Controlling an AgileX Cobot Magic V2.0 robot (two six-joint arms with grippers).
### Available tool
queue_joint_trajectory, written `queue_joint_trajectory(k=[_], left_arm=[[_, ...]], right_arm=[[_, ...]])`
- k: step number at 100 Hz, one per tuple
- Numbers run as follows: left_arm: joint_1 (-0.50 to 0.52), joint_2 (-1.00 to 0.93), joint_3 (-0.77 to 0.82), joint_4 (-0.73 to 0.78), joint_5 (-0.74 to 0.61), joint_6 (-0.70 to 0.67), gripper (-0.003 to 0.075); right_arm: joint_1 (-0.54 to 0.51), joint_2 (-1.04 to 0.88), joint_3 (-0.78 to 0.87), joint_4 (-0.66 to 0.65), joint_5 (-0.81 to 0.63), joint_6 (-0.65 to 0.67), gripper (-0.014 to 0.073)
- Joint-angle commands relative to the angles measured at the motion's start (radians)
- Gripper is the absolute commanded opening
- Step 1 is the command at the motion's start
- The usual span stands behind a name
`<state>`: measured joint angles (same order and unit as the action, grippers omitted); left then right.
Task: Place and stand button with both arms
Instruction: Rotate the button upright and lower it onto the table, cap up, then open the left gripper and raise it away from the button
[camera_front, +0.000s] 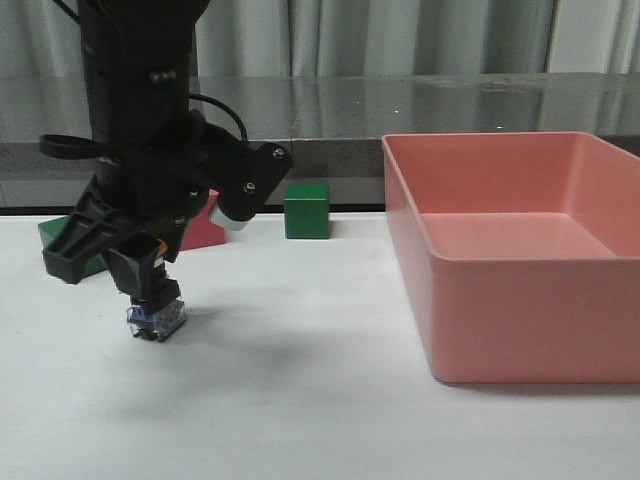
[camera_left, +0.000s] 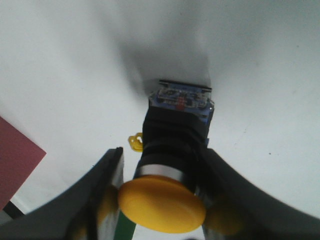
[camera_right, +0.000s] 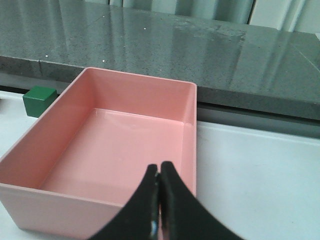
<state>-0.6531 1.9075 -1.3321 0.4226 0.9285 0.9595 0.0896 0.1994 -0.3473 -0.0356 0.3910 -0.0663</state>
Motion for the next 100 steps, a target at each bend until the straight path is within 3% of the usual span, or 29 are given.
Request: queue_joint_trajectory(k=[1,11,20,73,85,100], left_arm=[[-0.006,-0.048,-0.026,0.007,-0.012,-0.014,0.0321],[-0.006,-0.048,-0.026,0.007,-0.012,-0.014,0.0487],[-0.006,-0.048,-0.028,0.007,-0.006,-0.014,0.0561],[0.045,-0.227,-0.028,0.028,0.101,-0.075,0.0563],[0.091,-0.283,-0.028,0.038,0.103,-0.172,0.0463],[0.160,-0.345,-0.028,0.038,0.104,-0.272,0.0162]], right_arm=[[-0.005,0.010,-0.026,-0.001,-0.073,-0.003,-0.0061],[-0.005,0.010,-0.026,-0.001,-0.073,-0.003,-0.0061],[-0.005,0.010,-0.026,-0.001,-0.073,-0.003,-0.0061],[-0.005,0.010,-0.026,-0.001,-0.073,-0.003,-0.0061],[-0.005,0.010,-0.026,-0.001,-0.073,-0.003,-0.0061],[-0.005,0.010,-0.026,-0.001,-0.073,-0.003,-0.0061]])
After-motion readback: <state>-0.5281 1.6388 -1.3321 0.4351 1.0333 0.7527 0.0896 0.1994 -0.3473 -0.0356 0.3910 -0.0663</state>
